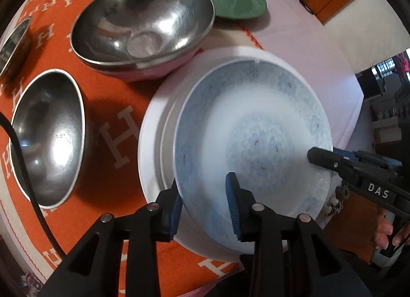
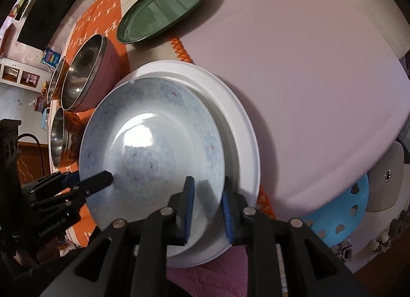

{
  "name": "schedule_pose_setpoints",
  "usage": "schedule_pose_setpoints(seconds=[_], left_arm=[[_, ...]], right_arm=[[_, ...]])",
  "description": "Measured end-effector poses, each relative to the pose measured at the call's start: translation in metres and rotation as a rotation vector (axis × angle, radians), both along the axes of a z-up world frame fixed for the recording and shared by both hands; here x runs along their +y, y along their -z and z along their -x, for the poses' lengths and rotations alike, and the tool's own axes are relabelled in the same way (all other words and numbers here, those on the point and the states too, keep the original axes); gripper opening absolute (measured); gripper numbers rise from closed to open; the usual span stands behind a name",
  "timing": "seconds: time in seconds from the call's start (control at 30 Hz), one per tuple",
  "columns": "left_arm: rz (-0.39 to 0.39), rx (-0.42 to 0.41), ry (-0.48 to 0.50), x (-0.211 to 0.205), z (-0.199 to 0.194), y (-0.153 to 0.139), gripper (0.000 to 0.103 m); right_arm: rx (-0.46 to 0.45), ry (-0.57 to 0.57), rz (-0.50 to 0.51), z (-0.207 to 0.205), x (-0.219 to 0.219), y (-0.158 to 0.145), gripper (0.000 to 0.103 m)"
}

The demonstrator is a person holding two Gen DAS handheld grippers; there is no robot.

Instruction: Organize plates and bowls

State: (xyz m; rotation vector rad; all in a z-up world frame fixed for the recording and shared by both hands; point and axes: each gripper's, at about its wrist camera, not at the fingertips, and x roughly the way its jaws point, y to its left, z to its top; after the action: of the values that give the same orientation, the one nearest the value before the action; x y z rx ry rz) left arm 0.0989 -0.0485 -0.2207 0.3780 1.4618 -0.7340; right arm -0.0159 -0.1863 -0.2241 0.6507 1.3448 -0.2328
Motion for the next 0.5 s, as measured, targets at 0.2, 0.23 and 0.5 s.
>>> schedule_pose_setpoints(seconds=[0.2,0.23,0.5], left_arm=[[0.014,-0.002,0.045,0.005,0.004,-0.001,0.042],[0.024,-0.008,0.056,0.007,0.006,-0.004,0.048],[0.144,-0.122,0.182,0.022,0.019,-0.041,0.06]], right_arm=[[-0.001,0.015,0.02,0.001,0.011,-0.003,0.034],[0.001,0.027,0.02,0.002,0.011,-0.004,0.034],[-0.076,0.24,0.056,0.029,0.016,-0.017,0.038]])
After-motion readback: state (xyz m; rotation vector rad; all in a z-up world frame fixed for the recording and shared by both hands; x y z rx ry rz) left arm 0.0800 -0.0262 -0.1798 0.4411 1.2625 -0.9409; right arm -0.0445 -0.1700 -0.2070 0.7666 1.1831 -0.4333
